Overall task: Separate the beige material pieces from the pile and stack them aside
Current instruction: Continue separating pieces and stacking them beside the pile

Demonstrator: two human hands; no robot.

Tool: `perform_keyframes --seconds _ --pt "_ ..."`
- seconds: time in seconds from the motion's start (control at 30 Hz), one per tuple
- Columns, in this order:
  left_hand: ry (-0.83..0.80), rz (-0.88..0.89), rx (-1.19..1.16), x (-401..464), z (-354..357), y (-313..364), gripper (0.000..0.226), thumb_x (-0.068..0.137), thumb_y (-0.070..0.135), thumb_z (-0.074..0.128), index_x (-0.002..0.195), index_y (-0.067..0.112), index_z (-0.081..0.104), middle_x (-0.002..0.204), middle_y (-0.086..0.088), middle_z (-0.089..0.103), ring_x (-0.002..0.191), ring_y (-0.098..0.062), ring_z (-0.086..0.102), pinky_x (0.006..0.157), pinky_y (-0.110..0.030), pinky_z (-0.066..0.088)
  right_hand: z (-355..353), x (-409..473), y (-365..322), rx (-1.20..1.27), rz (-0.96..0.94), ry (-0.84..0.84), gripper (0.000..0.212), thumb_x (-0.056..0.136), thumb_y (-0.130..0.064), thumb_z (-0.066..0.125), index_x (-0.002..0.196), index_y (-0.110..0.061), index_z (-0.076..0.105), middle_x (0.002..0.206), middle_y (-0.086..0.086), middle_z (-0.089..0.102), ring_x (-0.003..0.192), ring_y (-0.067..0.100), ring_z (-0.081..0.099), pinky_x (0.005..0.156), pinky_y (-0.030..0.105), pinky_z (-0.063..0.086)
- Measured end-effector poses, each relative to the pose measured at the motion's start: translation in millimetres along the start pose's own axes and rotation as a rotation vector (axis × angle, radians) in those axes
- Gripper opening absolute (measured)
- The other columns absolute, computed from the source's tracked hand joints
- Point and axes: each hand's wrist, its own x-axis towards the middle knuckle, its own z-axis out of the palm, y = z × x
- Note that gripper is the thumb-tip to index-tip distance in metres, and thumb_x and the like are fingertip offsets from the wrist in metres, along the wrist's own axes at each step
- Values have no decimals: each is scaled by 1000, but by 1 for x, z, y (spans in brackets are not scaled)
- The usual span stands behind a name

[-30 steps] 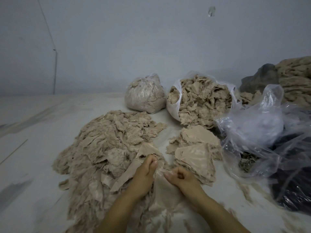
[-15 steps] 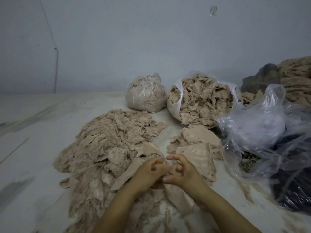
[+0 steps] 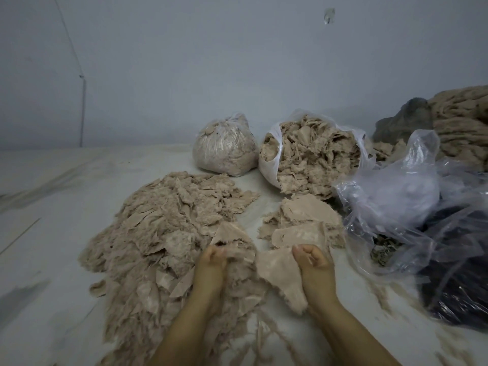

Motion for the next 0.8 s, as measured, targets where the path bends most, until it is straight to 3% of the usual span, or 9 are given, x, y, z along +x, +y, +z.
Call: perform_keyframes --seconds 0.07,0.17,0.23,0.37,0.43,0.5,0.6,0.7,0.8 --pt "-21 48 150 1 -13 -1 32 96 11 48 63 14 46 52 2 44 45 -11 35 43 -23 28 -8 5 -5 -69 -56 -78 17 88 -9 64 72 -12 67 68 -8 66 67 5 59 61 11 45" --pt "-422 -58 474 -4 -19 7 25 86 11 65 63 19 62 51 9 60 41 -1 48 42 -15 36 -6 7 -9 -155 -51 -258 15 85 -12 69 70 -14 70 65 -10 67 61 -2 58 58 9 44" --pt "-592 -109 656 -7 -16 16 17 71 23 82 73 26 66 65 15 66 58 6 57 53 -8 41 -2 5 -11 -162 -36 -352 9 84 -17 71 76 -12 69 68 -5 65 63 4 57 58 13 44" --pt "-505 52 396 -10 1 23 56 65 51 79 113 29 58 109 10 63 101 -2 59 86 -18 49 7 3 -11 -197 -17 -452 22 87 -32 67 76 -14 60 66 2 56 63 14 49 59 25 43" --pt "-484 56 215 -18 15 22 22 78 44 71 91 26 68 84 3 68 80 -13 63 71 -23 51 13 1 -8 -211 -31 -414 25 90 -33 62 72 -16 60 62 -6 59 61 9 52 59 22 45" --pt "-384 80 147 -22 24 18 29 91 24 61 62 22 58 56 12 55 58 -10 48 55 -17 41 15 2 -2 -252 -70 -260 26 89 -30 65 69 -14 60 57 -9 58 57 8 51 57 23 44" --pt "-338 78 139 -21 21 13 34 94 14 54 60 19 50 56 14 49 58 -8 44 55 -17 37 6 8 2 -255 -90 -58 27 86 -26 69 67 -10 57 57 -2 58 56 15 53 57 28 42" --pt "-273 -30 -35 -15 8 17 25 96 17 51 73 12 58 67 -4 57 64 -18 55 58 -24 43 -11 14 0 -377 -99 82 29 90 -27 63 71 -5 57 68 3 59 69 20 55 60 26 40" --pt "-281 -61 -90 -9 2 22 26 97 22 49 76 10 57 68 -7 56 63 -20 53 57 -27 42 -15 5 -2 -468 89 -270 35 89 -39 61 66 -13 56 59 -3 55 54 12 49 48 19 37"
